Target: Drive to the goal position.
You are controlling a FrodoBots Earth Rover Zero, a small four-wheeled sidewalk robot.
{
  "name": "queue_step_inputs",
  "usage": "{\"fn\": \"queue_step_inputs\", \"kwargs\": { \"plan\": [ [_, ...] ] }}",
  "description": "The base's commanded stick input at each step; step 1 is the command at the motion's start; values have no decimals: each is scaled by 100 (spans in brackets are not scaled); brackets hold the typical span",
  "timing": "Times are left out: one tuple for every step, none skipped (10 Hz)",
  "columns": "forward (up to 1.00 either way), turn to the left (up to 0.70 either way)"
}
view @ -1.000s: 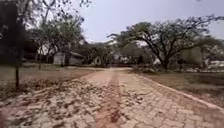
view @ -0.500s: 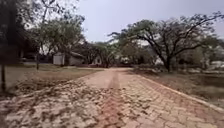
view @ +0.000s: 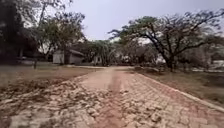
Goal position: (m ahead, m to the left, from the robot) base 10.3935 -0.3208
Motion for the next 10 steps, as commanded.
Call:
{"fn": "queue_step_inputs", "kwargs": {
  "plan": [
    [70,0],
    [70,0],
    [70,0],
    [70,0],
    [70,0],
    [70,0],
    [70,0],
    [70,0],
    [70,0],
    [70,0]
  ]
}}
